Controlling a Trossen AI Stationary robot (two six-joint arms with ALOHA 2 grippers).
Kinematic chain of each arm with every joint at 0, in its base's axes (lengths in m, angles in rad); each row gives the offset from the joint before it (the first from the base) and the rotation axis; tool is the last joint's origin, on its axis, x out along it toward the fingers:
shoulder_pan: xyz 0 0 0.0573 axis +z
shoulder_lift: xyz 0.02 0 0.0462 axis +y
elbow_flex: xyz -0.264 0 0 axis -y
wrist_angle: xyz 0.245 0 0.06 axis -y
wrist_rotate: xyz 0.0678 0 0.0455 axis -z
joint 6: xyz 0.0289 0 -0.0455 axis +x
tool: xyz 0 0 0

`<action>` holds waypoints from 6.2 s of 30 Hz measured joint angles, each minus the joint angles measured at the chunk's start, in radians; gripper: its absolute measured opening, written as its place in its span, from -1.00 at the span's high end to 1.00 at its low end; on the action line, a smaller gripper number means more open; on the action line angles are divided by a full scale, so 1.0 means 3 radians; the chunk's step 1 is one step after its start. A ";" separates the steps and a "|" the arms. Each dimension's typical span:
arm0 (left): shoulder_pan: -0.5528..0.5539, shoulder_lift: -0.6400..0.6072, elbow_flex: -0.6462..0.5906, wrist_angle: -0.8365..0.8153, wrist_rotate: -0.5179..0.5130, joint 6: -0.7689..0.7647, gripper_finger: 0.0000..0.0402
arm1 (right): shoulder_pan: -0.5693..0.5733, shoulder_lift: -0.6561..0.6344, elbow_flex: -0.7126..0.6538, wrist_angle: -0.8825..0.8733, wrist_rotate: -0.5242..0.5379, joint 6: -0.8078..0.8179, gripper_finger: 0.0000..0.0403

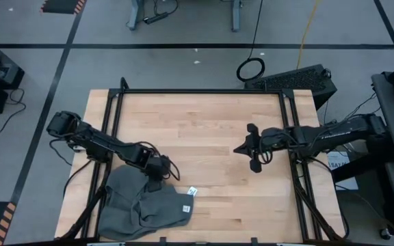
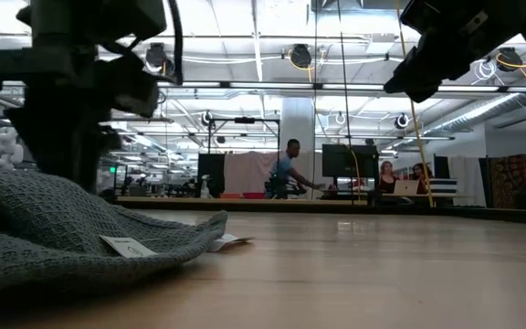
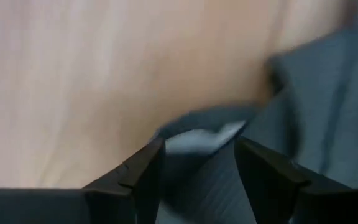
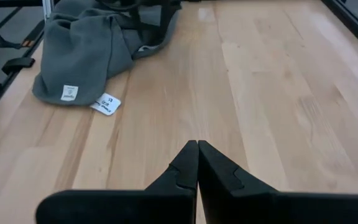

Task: Roll towel
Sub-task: Fold the gray towel on the center of table

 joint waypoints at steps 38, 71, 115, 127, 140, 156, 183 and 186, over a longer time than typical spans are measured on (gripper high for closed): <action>-0.0028 0.0231 0.1278 -0.0170 -0.1894 0.1550 0.99 | 0.0087 0.1362 0.0003 0.1736 0.0139 0.0451 1.00; -0.0562 0.0236 0.0042 -0.0457 -0.1261 -0.1395 0.93 | 0.0153 0.1862 0.0003 0.2306 0.0153 0.0177 1.00; -0.0973 0.0312 0.0117 -0.0444 -0.1316 -0.1846 0.81 | 0.0117 0.3028 0.1237 0.2273 0.0399 -0.0099 1.00; -0.0929 0.0006 0.0422 -0.0890 -0.1951 -0.1281 0.98 | 0.0108 0.3028 0.1237 0.2266 0.0398 -0.0165 1.00; -0.0714 -0.0455 0.0972 -0.0740 -0.2475 0.0203 0.99 | 0.0250 0.3030 0.1938 0.1583 0.0420 -0.0315 0.50; -0.0507 -0.0577 0.0973 0.0087 -0.2700 0.1231 0.99 | 0.0184 0.3432 0.2154 0.1429 0.0558 0.0157 0.14; -0.0578 -0.1489 0.0983 0.1520 -0.2711 0.2890 1.00 | 0.0089 0.1266 0.2156 -0.0153 0.1165 -0.1072 0.95; -0.0489 -0.1455 0.0975 0.1487 -0.2450 0.2794 1.00 | 0.0087 0.1237 0.2155 -0.0457 0.1159 -0.1095 0.91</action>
